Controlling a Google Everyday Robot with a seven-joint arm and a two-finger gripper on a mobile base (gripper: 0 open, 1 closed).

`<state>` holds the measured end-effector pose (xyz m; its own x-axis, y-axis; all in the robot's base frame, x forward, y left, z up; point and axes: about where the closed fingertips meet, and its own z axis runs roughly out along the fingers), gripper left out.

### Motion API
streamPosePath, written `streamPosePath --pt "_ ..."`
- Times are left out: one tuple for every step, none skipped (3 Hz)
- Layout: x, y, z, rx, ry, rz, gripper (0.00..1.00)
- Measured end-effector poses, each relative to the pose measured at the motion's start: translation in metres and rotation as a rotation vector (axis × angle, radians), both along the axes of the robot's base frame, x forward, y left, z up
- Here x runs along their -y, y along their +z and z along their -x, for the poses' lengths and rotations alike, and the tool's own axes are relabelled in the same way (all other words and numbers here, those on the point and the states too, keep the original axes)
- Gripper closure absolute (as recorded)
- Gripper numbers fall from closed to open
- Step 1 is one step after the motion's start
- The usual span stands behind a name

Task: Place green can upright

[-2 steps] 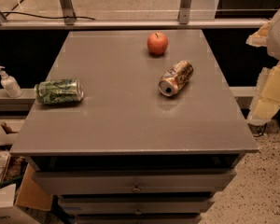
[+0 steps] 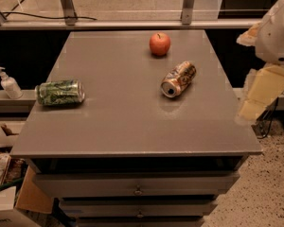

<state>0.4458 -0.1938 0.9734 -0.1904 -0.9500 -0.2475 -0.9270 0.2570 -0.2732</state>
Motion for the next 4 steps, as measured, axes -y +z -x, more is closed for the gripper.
streamPosePath --pt "-0.040 -0.010 -0.014 0.033 0.026 -0.062 0.00" --pt "-0.077 -0.019 -0.035 0.059 0.050 -0.131 0.00" --pt "-0.114 -0.032 -0.059 0.064 0.080 -0.168 0.00" --pt "-0.147 -0.043 -0.076 0.049 0.101 -0.201 0.00"
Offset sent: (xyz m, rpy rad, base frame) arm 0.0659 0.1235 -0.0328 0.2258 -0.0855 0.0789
